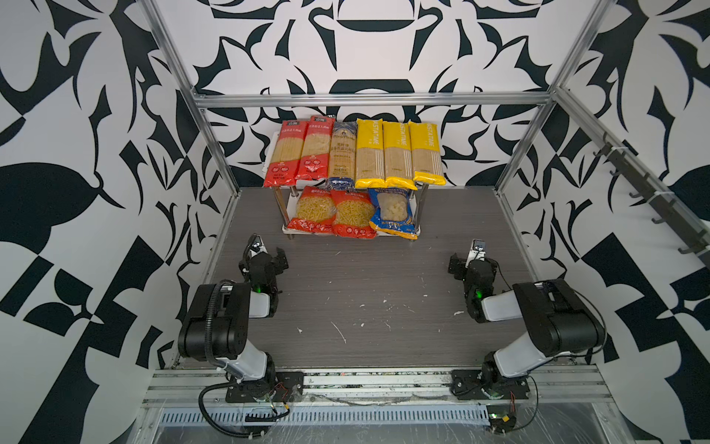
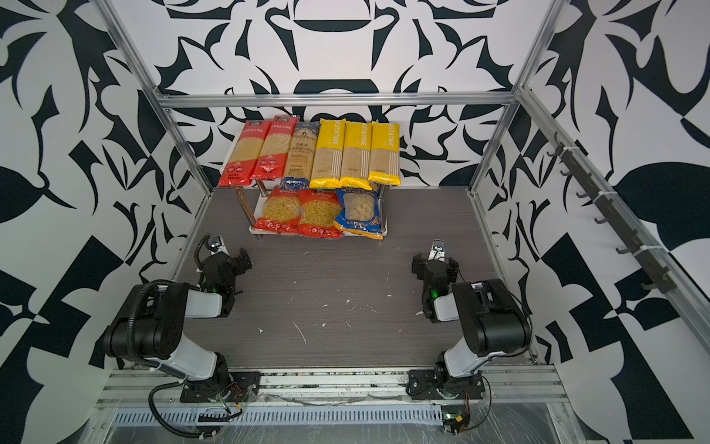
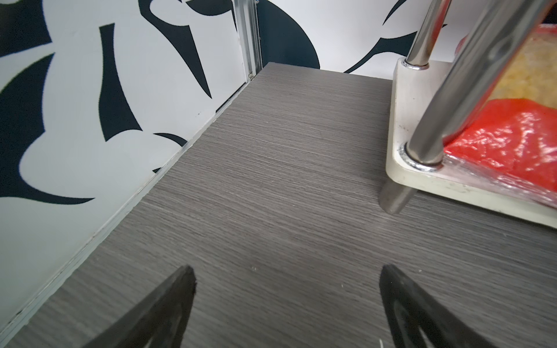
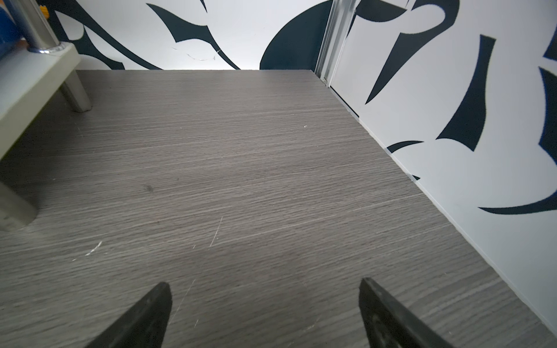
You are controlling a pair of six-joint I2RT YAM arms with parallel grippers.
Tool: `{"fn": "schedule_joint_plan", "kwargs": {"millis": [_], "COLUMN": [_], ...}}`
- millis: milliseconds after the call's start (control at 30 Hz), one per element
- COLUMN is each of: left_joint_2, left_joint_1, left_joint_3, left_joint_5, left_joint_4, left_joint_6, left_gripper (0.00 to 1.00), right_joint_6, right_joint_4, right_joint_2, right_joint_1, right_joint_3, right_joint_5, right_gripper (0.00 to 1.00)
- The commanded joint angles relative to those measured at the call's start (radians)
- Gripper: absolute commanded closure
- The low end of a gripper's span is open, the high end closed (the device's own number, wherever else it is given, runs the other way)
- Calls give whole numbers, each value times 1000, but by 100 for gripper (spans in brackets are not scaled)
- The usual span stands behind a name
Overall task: Arrange pasta packages on shelves
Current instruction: Reset both arms
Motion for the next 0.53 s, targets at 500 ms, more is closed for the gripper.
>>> {"fn": "schedule_joint_plan", "kwargs": {"millis": [500], "left_joint_2": [-8], "left_joint_1": [0], "left_joint_3": [8], "left_joint_5": [8], "left_joint_4": [11], "left_joint_6": [-10], "left_gripper": [1], "right_joint_6": [-2], "right_joint_4": [20], "right_joint_2": [-6], "right_joint_1": [-2], "right_joint_3": [25], "right_joint_5": [-1], "right_gripper": [0]}}
